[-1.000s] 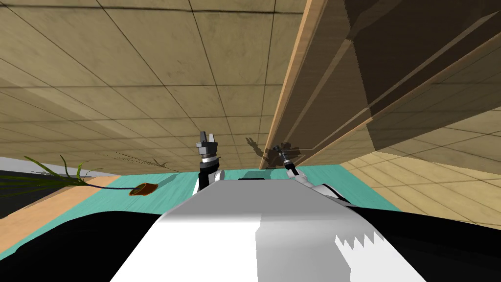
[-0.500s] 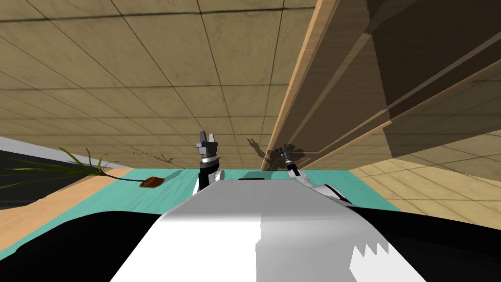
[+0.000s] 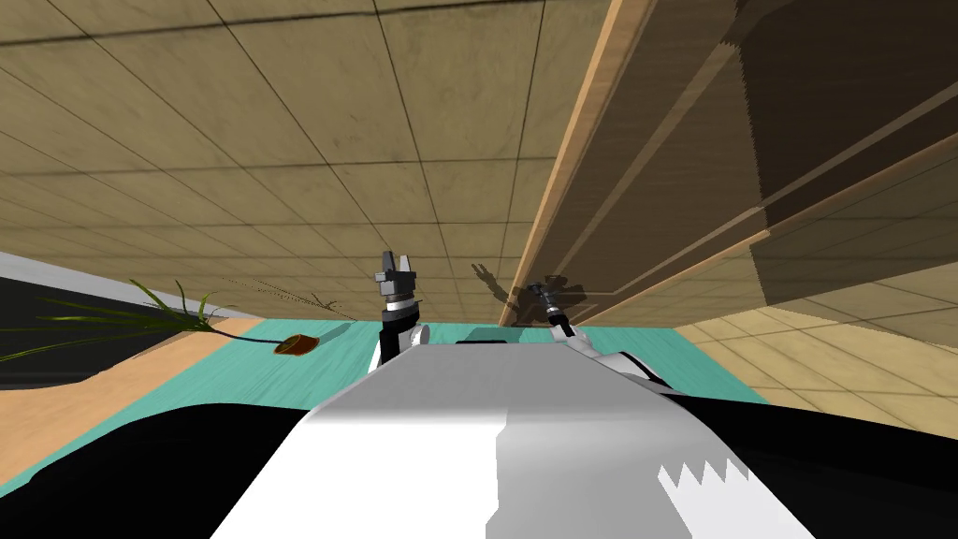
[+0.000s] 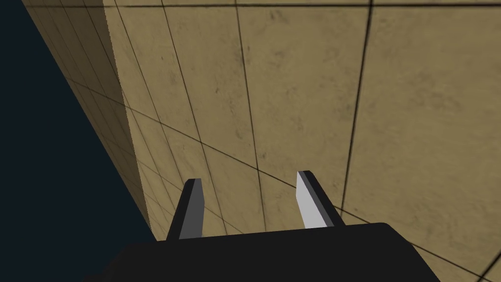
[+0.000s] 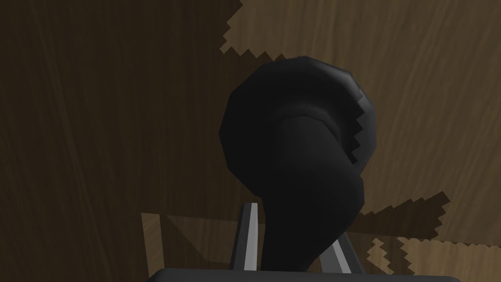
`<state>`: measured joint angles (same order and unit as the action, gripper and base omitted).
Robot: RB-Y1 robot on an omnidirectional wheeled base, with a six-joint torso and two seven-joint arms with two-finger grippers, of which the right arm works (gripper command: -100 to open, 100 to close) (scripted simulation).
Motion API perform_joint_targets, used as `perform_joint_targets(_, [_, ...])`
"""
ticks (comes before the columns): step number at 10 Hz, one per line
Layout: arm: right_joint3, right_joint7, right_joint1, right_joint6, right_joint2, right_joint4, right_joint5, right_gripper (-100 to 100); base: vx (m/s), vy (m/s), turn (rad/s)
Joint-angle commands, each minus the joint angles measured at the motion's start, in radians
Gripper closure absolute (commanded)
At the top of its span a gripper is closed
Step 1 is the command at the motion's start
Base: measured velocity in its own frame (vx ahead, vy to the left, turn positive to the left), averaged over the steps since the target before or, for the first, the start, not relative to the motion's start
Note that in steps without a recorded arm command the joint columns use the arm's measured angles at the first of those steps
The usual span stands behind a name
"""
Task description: Pull the door open
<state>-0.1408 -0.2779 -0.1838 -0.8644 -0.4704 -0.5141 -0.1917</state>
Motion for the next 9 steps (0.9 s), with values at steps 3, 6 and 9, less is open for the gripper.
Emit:
perform_joint_targets(3, [0.0, 0.001, -0.001, -0.002, 0.0, -0.001, 0.001, 100, 0.0, 0.0, 0.0])
perform_joint_targets(6, [-0.032, -0.036, 0.024, -0.039, -0.028, -0.009, 0.016, 100, -0.145, -0.054, 0.088])
perform_joint_targets(9, [-0.063, -0.071, 0.047, -0.078, -0.055, -0.018, 0.03, 100, -0.177, -0.065, 0.072])
